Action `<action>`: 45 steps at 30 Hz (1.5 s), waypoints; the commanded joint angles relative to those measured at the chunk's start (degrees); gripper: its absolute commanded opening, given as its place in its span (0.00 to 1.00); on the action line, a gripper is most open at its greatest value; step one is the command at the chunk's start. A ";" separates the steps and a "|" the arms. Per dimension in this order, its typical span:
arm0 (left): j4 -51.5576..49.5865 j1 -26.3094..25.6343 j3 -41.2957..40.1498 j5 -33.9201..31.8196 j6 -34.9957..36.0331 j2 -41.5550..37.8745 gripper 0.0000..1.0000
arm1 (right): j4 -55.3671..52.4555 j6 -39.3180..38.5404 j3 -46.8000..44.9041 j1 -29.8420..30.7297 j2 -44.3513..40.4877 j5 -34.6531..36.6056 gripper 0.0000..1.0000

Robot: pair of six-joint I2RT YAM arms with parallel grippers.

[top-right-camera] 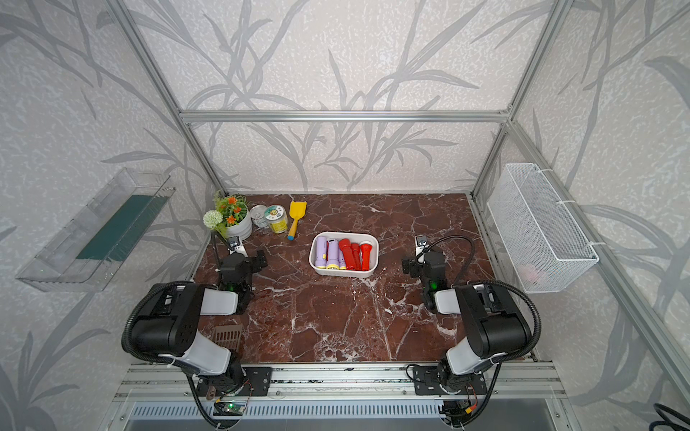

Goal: Put the flashlights into the storage boxes
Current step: Reset both arms

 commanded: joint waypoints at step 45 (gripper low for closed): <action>1.51 0.10 -0.01 0.22 0.20 -0.02 0.99 | -4.87 -1.12 1.04 -0.41 -7.19 -4.26 0.99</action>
